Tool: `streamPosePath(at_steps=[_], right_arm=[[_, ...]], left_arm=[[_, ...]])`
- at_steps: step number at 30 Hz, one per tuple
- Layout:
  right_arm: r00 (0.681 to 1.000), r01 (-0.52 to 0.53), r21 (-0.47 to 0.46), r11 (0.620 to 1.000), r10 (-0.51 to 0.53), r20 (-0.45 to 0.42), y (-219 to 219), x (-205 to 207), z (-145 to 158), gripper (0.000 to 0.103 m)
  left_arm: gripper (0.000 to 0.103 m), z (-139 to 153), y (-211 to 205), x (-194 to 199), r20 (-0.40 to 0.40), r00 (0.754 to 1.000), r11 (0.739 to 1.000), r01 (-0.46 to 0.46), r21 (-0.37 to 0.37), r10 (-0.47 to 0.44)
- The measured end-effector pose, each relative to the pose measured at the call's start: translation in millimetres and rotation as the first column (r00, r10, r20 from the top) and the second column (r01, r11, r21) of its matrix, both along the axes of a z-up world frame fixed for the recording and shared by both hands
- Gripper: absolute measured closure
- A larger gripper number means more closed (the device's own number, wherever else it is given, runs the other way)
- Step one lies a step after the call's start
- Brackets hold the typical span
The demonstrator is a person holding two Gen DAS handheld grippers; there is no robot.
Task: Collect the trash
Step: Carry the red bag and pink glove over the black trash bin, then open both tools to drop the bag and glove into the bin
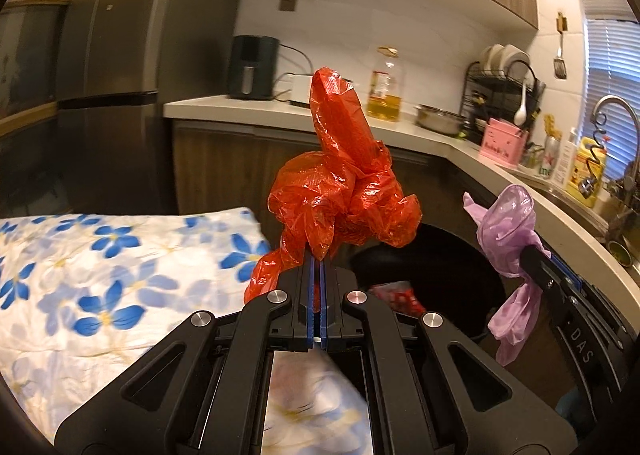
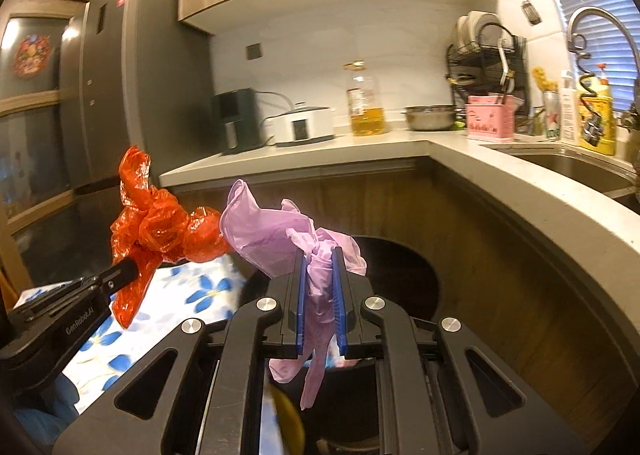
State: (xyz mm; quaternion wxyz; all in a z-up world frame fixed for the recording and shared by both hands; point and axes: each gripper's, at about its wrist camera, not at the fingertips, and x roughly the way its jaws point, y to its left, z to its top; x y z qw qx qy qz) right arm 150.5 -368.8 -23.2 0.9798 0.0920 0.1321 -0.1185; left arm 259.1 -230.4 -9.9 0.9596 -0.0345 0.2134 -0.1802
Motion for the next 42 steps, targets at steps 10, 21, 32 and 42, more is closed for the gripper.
streamPosePath(at_steps=[10, 21, 32, 42], right_arm=[[0.998, 0.058, 0.020, 0.998, -0.058, 0.019, -32.3, 9.4, -1.2, 0.090], [0.998, 0.056, 0.032, 0.998, -0.058, 0.041, -44.3, 18.8, -3.6, 0.090], [0.997, 0.051, 0.037, 0.998, -0.053, 0.051, -49.1, 27.2, -3.3, 0.090], [0.998, 0.043, 0.064, 0.997, -0.046, 0.042, -61.6, 34.0, -7.4, 0.068]], left_arm=[[0.102, -2.1, -52.8, 14.1, 0.012, 0.997, 0.997, 0.075, 0.029, -0.075], [0.102, -14.4, -72.6, 28.4, 0.002, 0.993, 0.992, 0.119, 0.032, -0.119], [0.102, -17.9, -77.9, 34.7, 0.001, 0.992, 0.991, 0.126, 0.037, -0.126], [0.095, -24.9, -83.7, 40.4, -0.015, 0.986, 0.985, 0.166, 0.050, -0.165]])
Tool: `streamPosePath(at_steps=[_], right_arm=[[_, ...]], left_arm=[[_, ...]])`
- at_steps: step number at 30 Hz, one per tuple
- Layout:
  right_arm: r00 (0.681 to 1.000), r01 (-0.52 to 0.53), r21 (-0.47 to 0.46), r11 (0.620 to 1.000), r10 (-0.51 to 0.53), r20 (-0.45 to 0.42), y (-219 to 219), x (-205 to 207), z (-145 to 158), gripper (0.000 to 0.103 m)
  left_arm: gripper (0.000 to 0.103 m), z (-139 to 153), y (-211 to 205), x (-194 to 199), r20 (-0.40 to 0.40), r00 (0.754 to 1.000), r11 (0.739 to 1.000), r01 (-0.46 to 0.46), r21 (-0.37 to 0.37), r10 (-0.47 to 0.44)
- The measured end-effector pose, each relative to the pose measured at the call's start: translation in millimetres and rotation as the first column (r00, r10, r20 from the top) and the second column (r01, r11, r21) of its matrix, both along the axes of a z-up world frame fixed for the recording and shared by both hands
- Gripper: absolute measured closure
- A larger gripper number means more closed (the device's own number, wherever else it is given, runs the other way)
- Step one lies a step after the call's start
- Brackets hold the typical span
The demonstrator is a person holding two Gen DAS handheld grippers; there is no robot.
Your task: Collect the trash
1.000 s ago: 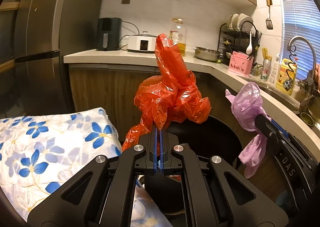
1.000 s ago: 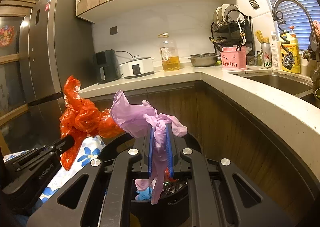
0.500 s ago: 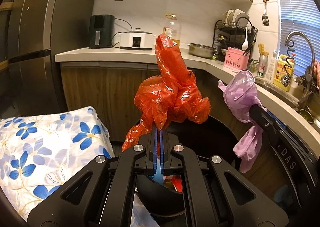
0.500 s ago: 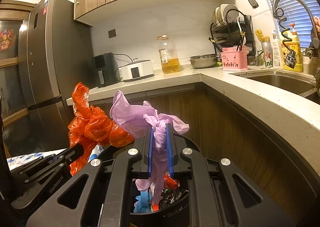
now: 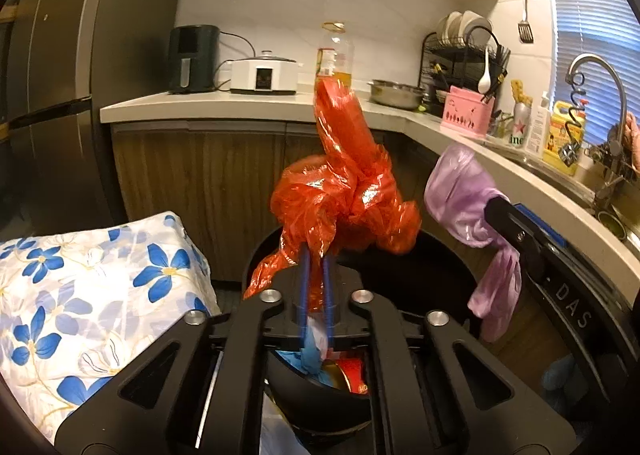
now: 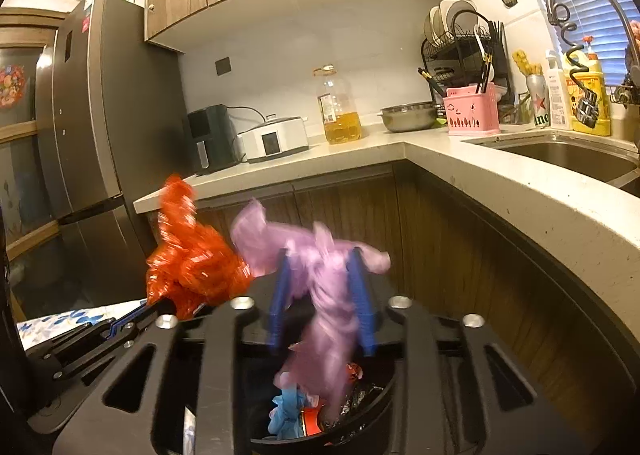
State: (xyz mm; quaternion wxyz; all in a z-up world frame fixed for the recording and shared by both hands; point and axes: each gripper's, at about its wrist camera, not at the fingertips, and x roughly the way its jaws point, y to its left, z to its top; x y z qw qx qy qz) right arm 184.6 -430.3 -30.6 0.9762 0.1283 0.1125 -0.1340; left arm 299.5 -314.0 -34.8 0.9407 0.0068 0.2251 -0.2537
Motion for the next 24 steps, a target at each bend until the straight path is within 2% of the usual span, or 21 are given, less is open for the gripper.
streamPosePath(at_steps=[3, 7, 8, 9, 11, 14, 17, 22, 24], right_arm=[[1.000, 0.004, 0.007, 1.000, -0.004, -0.003, -2.0, 0.3, -0.8, 0.066], [1.000, 0.010, 0.009, 1.000, -0.010, -0.006, -4.1, -0.1, -1.1, 0.062], [1.000, 0.013, 0.011, 1.000, -0.013, -0.007, -4.6, -0.9, -1.3, 0.057], [1.000, 0.014, 0.014, 1.000, -0.014, -0.008, -4.9, -1.4, -1.3, 0.051], [1.000, 0.020, 0.014, 1.000, -0.020, -0.015, -4.2, -4.9, -1.7, 0.045], [0.999, 0.029, 0.016, 0.999, -0.029, -0.044, 1.2, -10.6, -2.9, 0.028], [0.996, 0.040, -0.004, 0.999, -0.040, -0.082, 11.3, -16.7, -3.9, 0.018], [0.988, 0.026, -0.038, 0.999, -0.031, -0.149, 34.3, -30.6, -5.0, 0.014], [0.985, 0.011, -0.046, 0.999, -0.019, -0.169, 46.1, -38.2, -4.8, 0.007]], left_arm=[[0.083, -3.2, -1.3, 0.5, -0.002, 1.000, 1.000, 0.004, 0.012, -0.004], [0.058, -5.6, 5.2, -0.1, -0.007, 1.000, 1.000, 0.001, -0.010, -0.001], [0.050, -6.0, 8.0, -0.8, -0.004, 1.000, 1.000, -0.013, -0.012, 0.013], [0.046, -5.9, 11.8, -1.4, -0.006, 1.000, 1.000, -0.024, -0.017, 0.024], [0.031, -4.8, 20.4, -2.9, -0.009, 0.999, 0.998, -0.051, -0.023, 0.051], [0.018, -3.7, 33.9, -8.2, -0.003, 0.996, 0.996, -0.088, -0.017, 0.088], [0.012, -1.5, 47.9, -18.7, 0.014, 0.993, 0.993, -0.121, 0.014, 0.120], [0.007, 1.0, 79.7, -41.7, 0.029, 0.980, 0.979, -0.199, 0.052, 0.198], [0.006, 2.7, 94.5, -54.9, 0.032, 0.973, 0.972, -0.229, 0.057, 0.228]])
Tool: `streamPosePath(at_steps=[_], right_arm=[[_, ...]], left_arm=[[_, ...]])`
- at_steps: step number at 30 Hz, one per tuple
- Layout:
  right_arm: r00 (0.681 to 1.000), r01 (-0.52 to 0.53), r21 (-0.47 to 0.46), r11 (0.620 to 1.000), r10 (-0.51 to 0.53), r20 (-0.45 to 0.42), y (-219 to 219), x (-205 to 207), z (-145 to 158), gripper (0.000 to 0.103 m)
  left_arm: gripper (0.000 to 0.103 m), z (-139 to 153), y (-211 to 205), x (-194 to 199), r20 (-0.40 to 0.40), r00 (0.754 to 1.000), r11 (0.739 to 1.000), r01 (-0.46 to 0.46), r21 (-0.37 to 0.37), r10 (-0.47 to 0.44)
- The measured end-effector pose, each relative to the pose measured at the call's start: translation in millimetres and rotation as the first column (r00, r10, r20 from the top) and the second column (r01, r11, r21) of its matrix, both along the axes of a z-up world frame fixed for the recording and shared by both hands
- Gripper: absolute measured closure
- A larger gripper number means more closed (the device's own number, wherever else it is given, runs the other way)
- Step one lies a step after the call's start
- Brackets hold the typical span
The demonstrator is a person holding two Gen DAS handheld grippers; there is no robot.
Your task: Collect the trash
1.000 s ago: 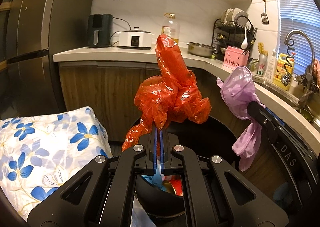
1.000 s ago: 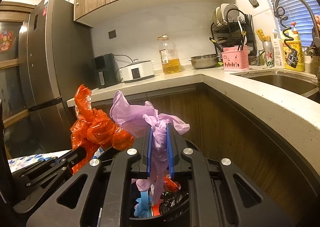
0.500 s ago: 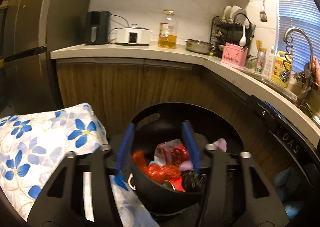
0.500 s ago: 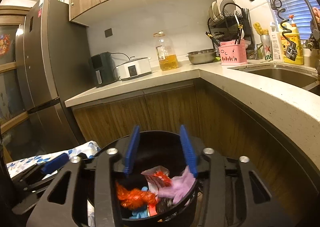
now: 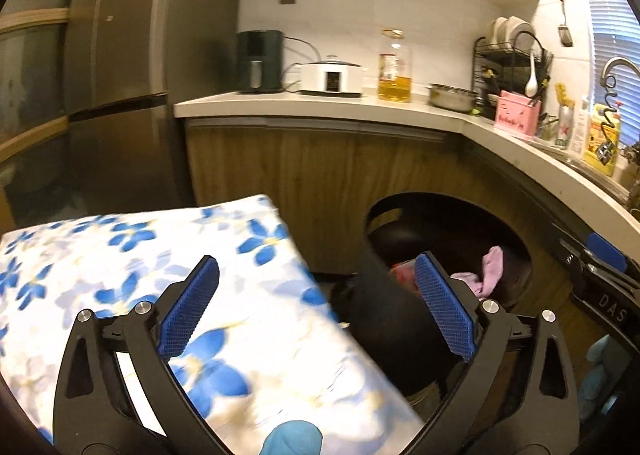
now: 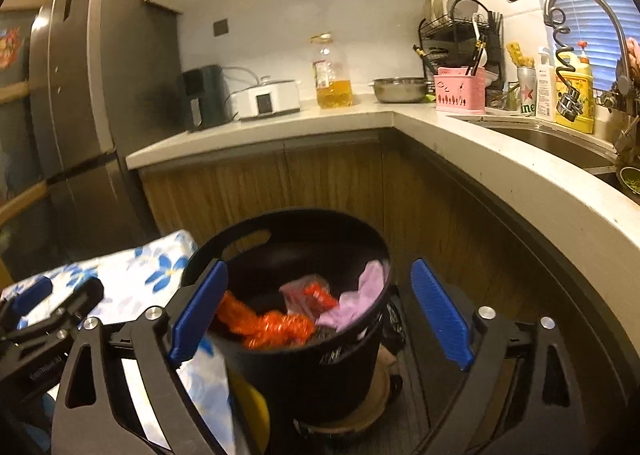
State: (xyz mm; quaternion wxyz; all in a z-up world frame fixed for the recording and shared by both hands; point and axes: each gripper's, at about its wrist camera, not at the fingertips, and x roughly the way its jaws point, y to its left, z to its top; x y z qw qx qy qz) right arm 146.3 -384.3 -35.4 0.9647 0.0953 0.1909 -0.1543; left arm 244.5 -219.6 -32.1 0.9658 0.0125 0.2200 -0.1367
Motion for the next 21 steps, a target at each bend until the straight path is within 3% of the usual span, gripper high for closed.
streamPosePath(at_steps=[7, 21], right_arm=[[1.000, -0.018, -0.010, 1.000, 0.018, -0.012, 35.0, -36.5, 5.7, 0.006], [0.997, -0.072, -0.049, 0.996, 0.071, -0.025, 110.5, -124.9, 24.6, 0.006]], left_arm=[[0.006, 4.8, 47.3, -50.2, 0.008, 0.997, 0.997, -0.078, 0.014, 0.078], [0.006, 26.2, 119.2, -155.3, 0.054, 0.990, 0.991, -0.131, -0.006, 0.131]])
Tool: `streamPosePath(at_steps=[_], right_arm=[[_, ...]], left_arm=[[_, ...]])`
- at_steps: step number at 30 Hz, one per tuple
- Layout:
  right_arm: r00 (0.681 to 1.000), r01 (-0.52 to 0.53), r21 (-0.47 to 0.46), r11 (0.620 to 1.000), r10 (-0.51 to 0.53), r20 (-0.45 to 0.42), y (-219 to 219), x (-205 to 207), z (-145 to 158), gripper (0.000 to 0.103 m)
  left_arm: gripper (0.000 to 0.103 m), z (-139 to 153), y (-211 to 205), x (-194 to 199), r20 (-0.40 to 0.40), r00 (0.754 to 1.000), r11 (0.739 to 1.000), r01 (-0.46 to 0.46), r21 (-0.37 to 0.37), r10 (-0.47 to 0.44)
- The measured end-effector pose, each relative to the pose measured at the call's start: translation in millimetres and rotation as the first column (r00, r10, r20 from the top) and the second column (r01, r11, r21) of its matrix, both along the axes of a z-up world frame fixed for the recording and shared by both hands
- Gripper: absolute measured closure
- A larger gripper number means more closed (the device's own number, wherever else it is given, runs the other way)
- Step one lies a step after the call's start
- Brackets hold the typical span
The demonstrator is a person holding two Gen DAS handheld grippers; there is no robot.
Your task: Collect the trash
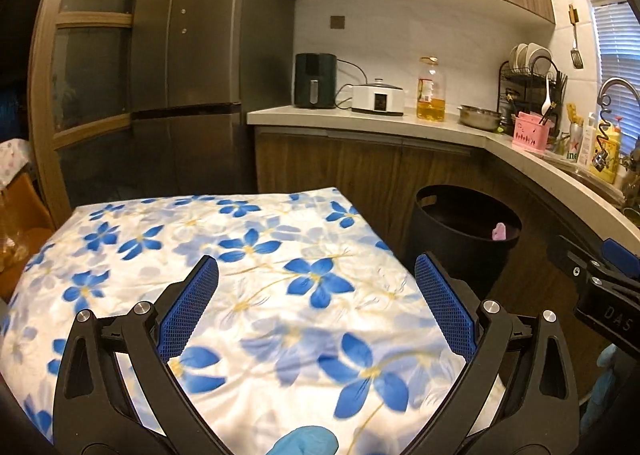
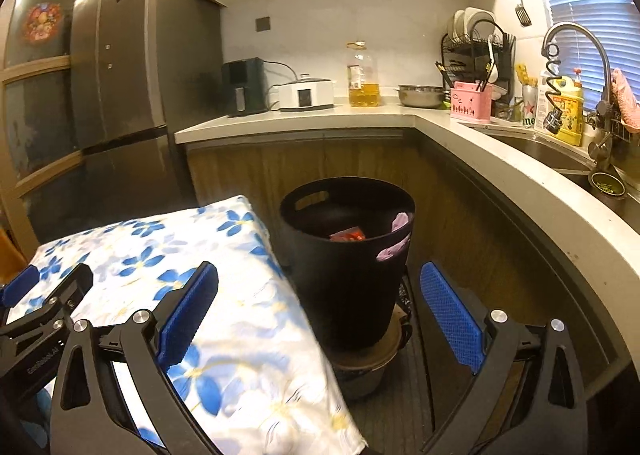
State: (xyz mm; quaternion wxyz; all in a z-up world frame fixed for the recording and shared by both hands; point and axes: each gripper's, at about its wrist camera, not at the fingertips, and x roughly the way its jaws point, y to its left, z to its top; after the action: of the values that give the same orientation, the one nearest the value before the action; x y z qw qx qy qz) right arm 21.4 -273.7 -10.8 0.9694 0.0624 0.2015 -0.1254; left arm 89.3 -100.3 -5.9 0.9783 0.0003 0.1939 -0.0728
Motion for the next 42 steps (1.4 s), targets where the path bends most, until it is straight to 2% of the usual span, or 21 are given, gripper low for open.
streamPosePath(at_steps=[6, 17, 27, 42], right_arm=[[1.000, -0.025, -0.016, 1.000, 0.025, -0.001, 24.9, -24.7, 0.1, 0.006], [0.999, -0.047, -0.055, 0.997, 0.047, 0.010, 55.3, -57.3, 2.5, 0.006], [0.997, -0.066, -0.072, 0.995, 0.068, 0.023, 72.3, -66.1, 7.9, 0.006], [0.997, -0.064, -0.076, 0.995, 0.067, 0.029, 73.9, -67.2, 9.3, 0.006]], left_arm=[[0.006, 2.5, 23.8, -37.0, 0.012, 0.999, 0.999, -0.034, -0.015, 0.034], [0.006, 6.0, 45.6, -77.8, 0.034, 0.998, 0.998, -0.052, -0.027, 0.053], [0.006, 10.8, 57.1, -90.7, 0.051, 0.996, 0.997, -0.069, -0.031, 0.070], [0.006, 11.3, 59.0, -96.4, 0.051, 0.996, 0.997, -0.070, -0.030, 0.072]])
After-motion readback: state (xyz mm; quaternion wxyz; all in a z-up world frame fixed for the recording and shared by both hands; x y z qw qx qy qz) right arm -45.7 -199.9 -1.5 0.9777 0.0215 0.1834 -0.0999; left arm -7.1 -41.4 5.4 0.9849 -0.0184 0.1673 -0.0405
